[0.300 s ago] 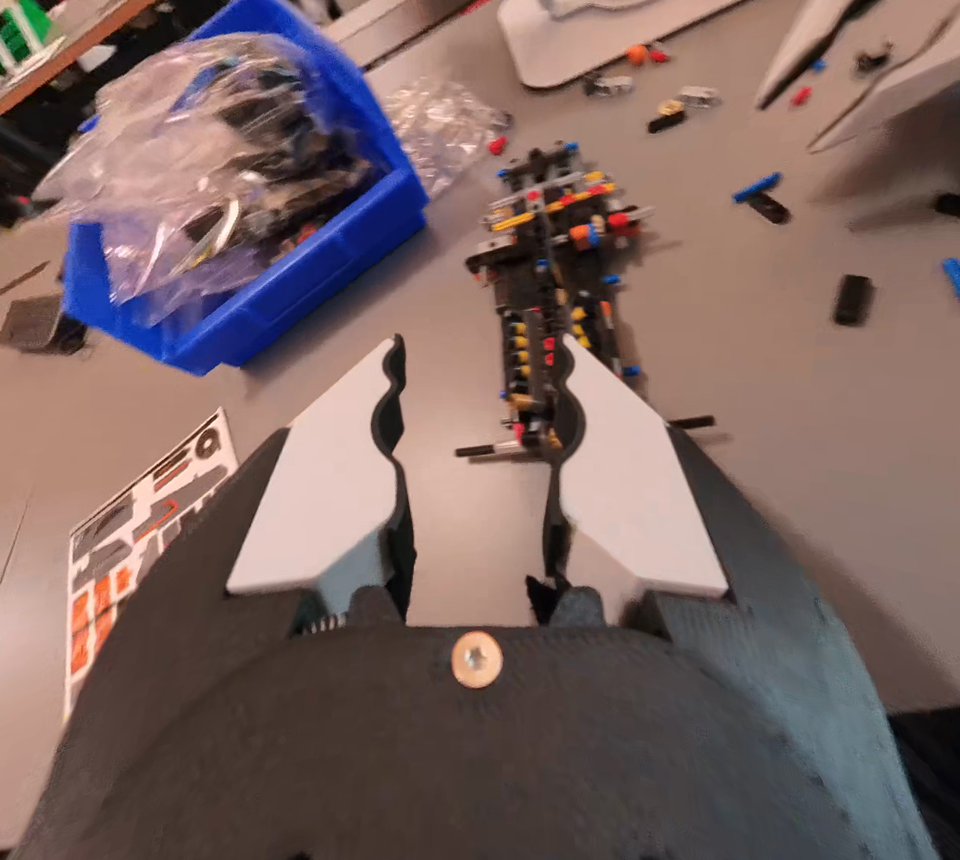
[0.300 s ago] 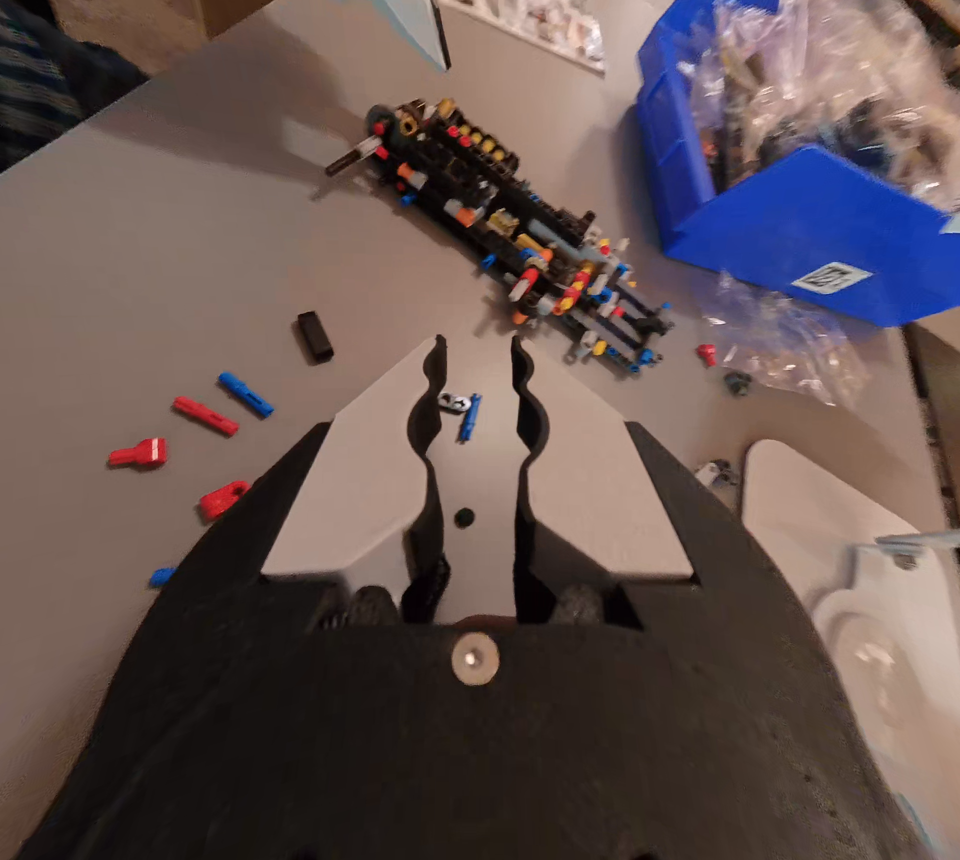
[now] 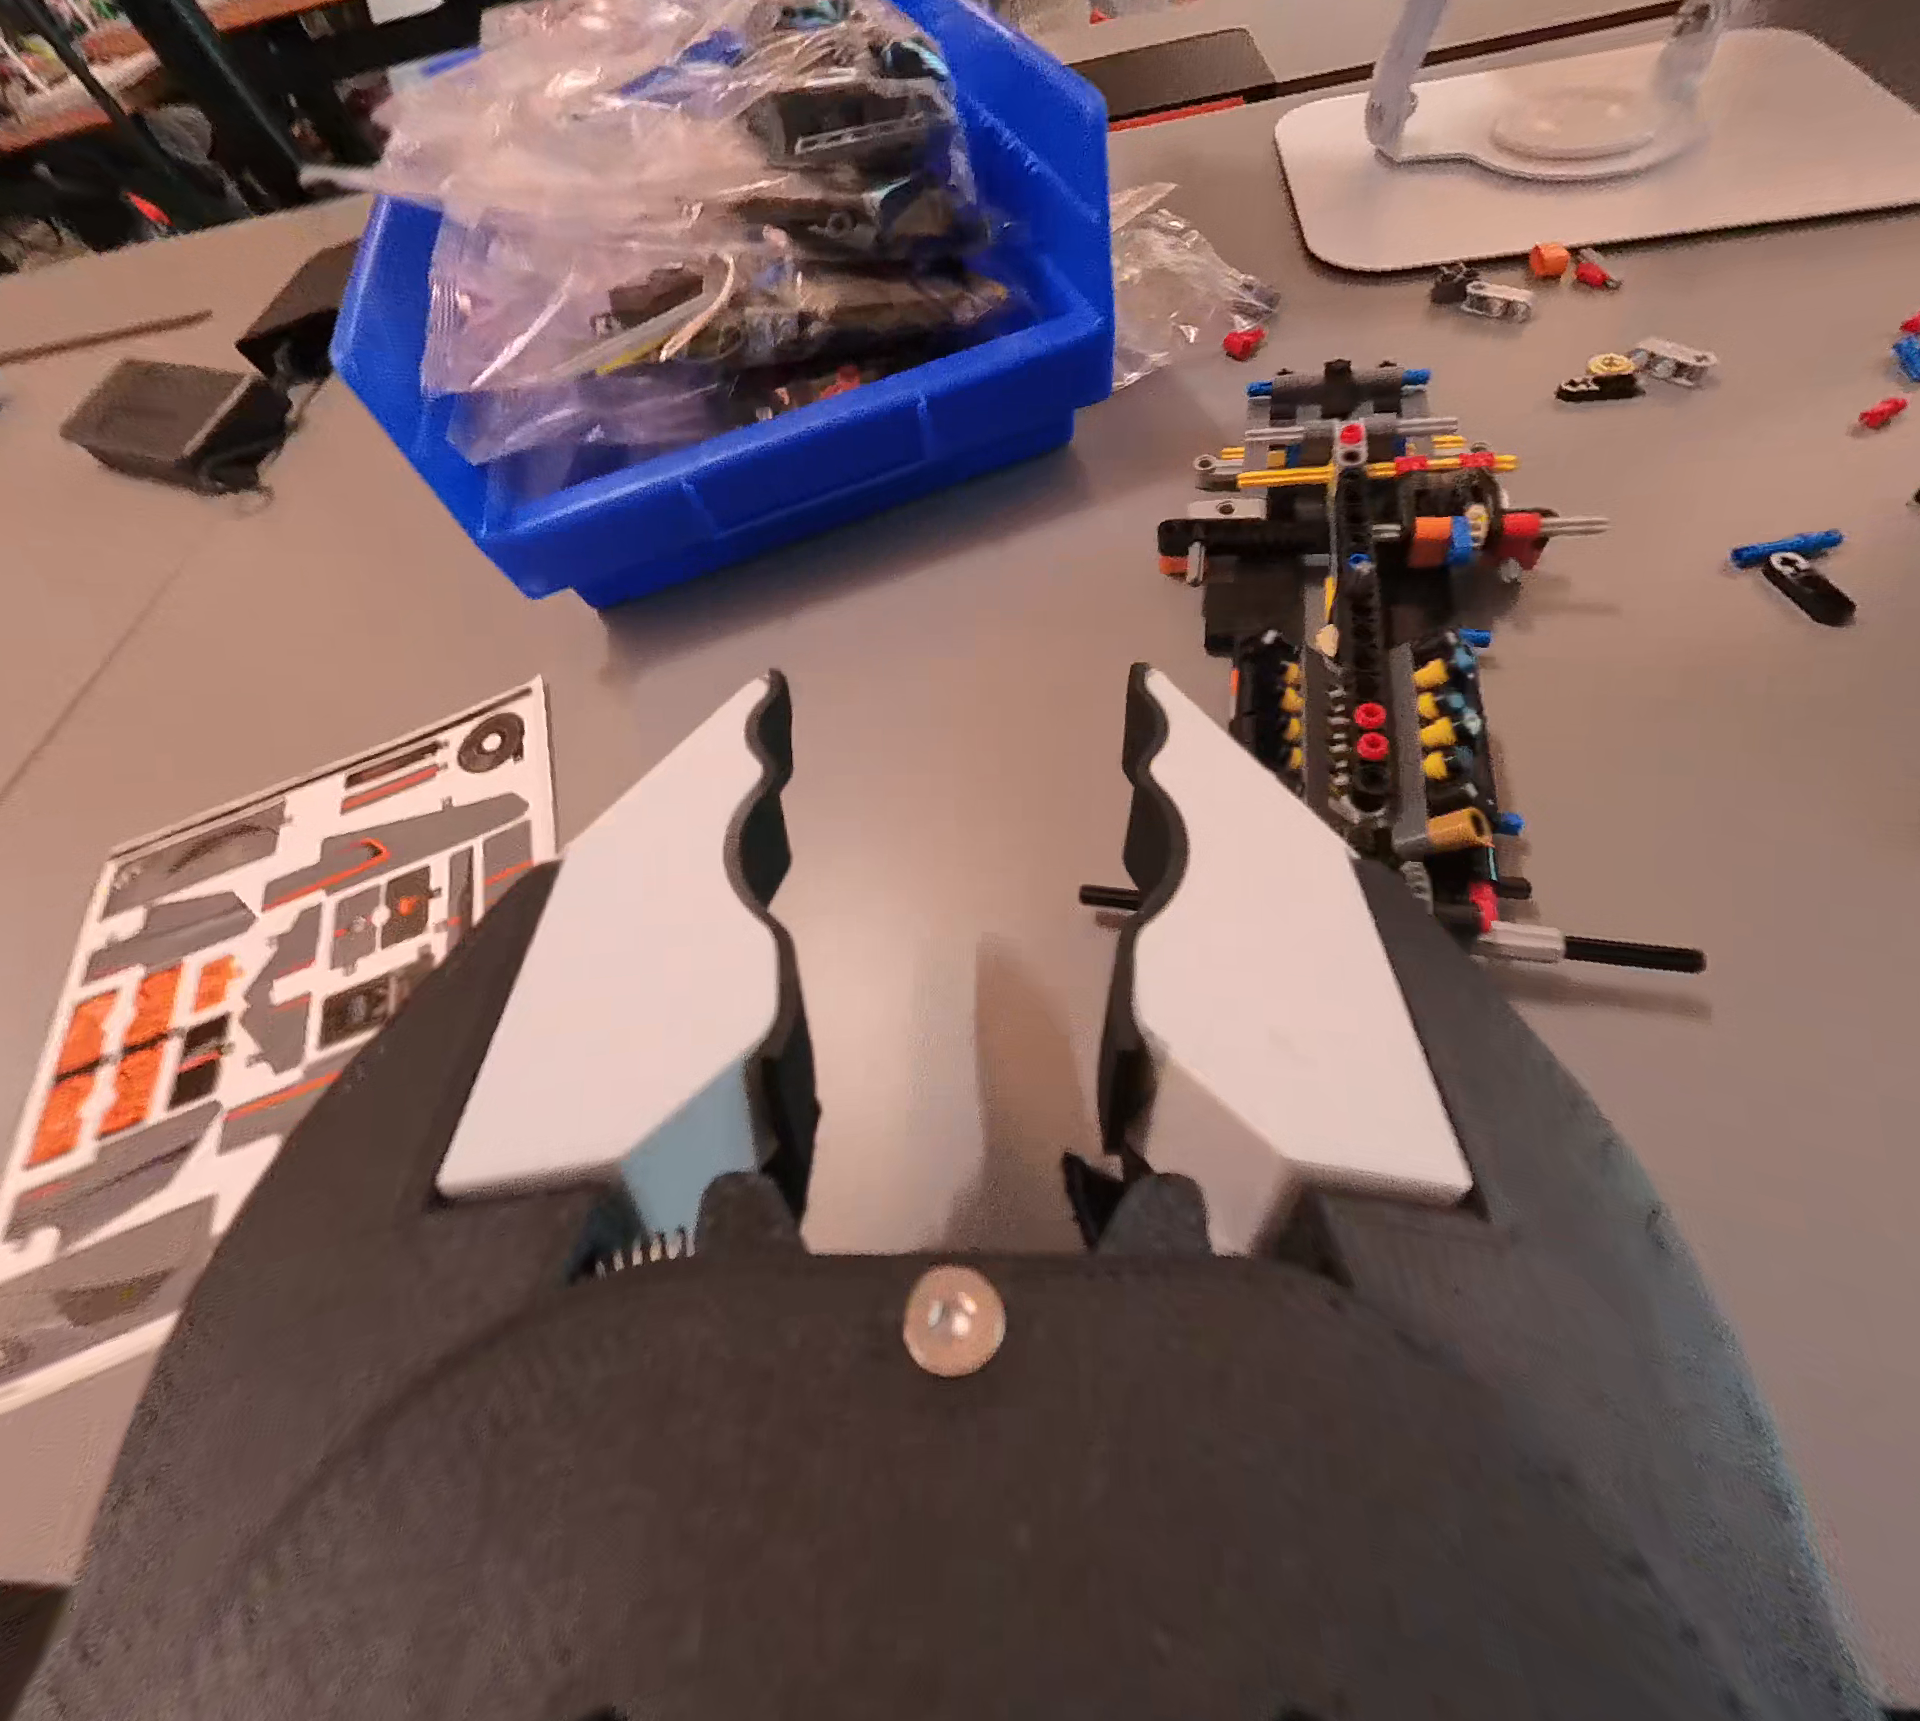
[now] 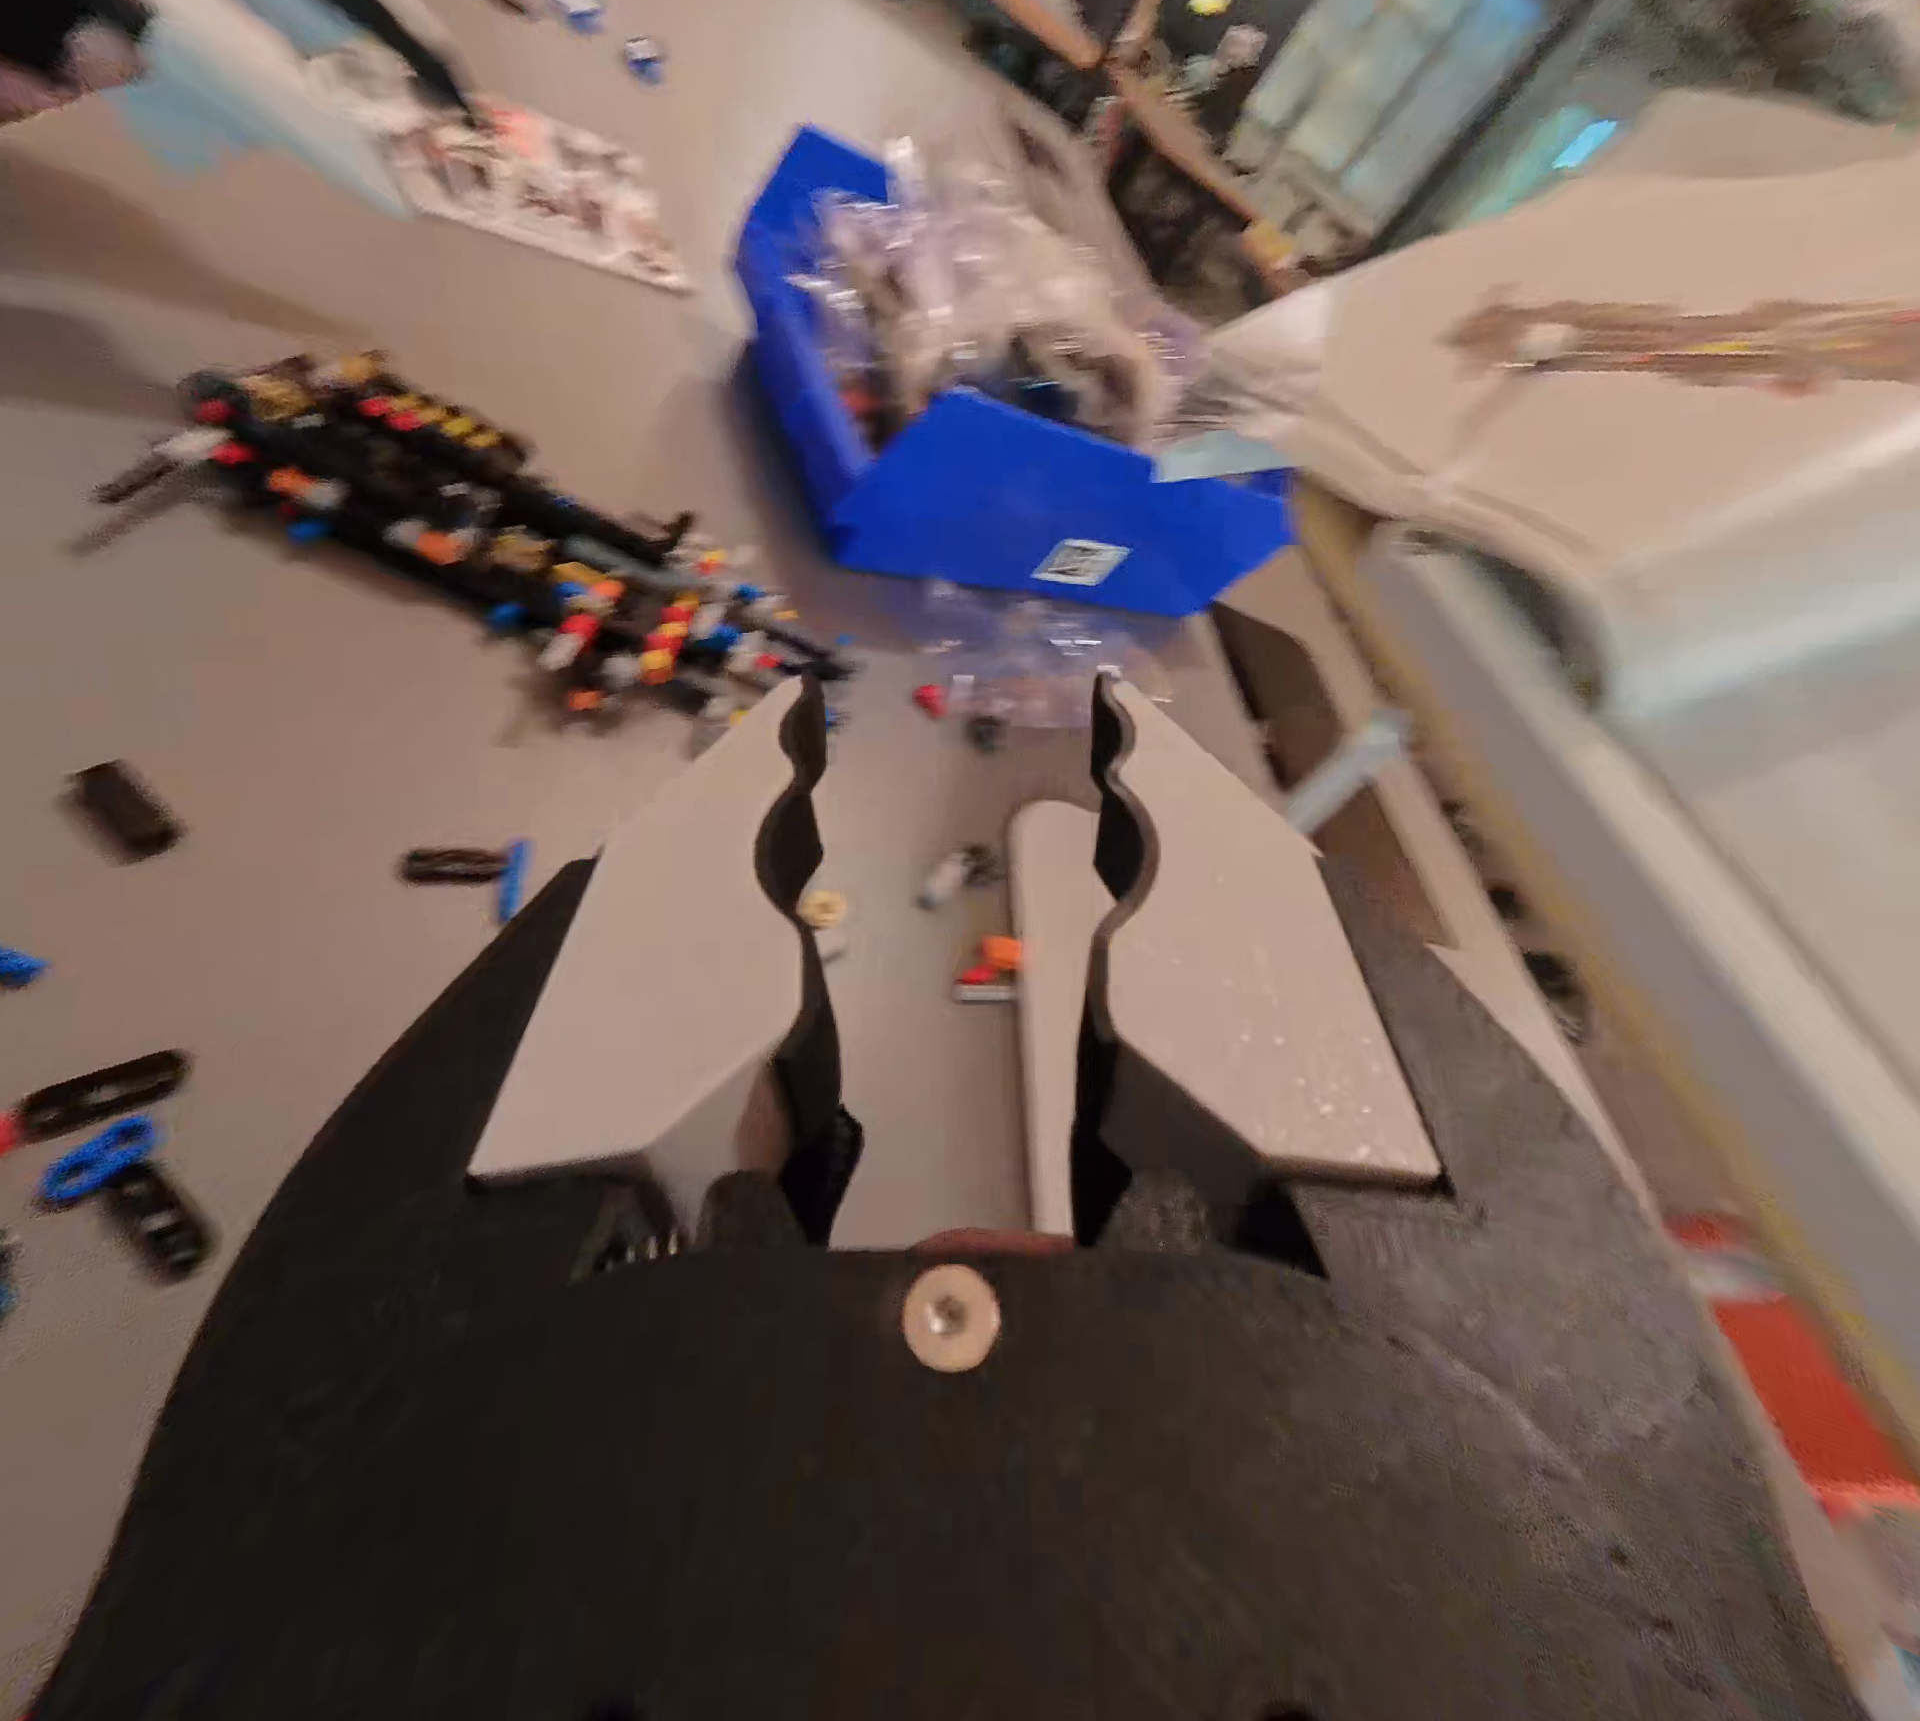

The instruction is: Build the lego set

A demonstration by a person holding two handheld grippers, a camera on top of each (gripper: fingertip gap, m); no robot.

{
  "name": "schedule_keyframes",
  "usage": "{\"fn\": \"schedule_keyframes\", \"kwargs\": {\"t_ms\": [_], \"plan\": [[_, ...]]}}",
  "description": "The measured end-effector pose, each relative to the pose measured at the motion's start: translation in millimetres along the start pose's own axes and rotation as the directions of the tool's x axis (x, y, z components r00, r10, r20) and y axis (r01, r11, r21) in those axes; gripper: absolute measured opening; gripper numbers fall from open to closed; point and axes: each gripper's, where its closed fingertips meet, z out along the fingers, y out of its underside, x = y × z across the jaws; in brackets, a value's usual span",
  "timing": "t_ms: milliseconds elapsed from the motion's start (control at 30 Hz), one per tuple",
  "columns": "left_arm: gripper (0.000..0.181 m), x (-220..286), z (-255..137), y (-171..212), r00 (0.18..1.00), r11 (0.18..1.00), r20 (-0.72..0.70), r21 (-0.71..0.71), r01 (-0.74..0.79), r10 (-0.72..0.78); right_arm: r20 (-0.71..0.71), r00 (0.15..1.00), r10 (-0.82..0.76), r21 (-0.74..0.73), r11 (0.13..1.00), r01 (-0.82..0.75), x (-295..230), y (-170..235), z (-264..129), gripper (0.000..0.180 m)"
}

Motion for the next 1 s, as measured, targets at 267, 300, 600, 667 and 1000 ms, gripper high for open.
{"fn": "schedule_keyframes", "kwargs": {"t_ms": [267, 300, 600, 667, 1000], "plan": [[0.068, -7, 10, 17, 0.992, 0.992, -0.019, -0.024, 0.122, -0.122, -0.376, 0.907, 0.187, 0.097, 0.982, -0.163, 149, -19, -58, 0.08], [0.068, -8, 11, 18, 0.991, 0.991, -0.023, -0.03, 0.128, -0.129, -0.395, 0.893, 0.216, 0.111, 0.976, -0.186, 161, -20, -62, 0.082], [0.064, -3, 15, 22, 0.996, 0.994, -0.023, -0.067, 0.089, -0.09, -0.368, 0.878, 0.306, -0.03, 0.94, -0.34, 197, 12, -59, 0.091], [0.063, -2, 16, 23, 0.996, 0.994, -0.024, -0.076, 0.079, -0.081, -0.355, 0.885, 0.302, -0.05, 0.939, -0.34, 194, 13, -57, 0.091], [0.063, -3, 15, 22, 0.996, 0.994, -0.025, -0.069, 0.087, -0.089, -0.356, 0.886, 0.297, -0.121, 0.925, -0.359, 191, 24, -48, 0.092]]}}
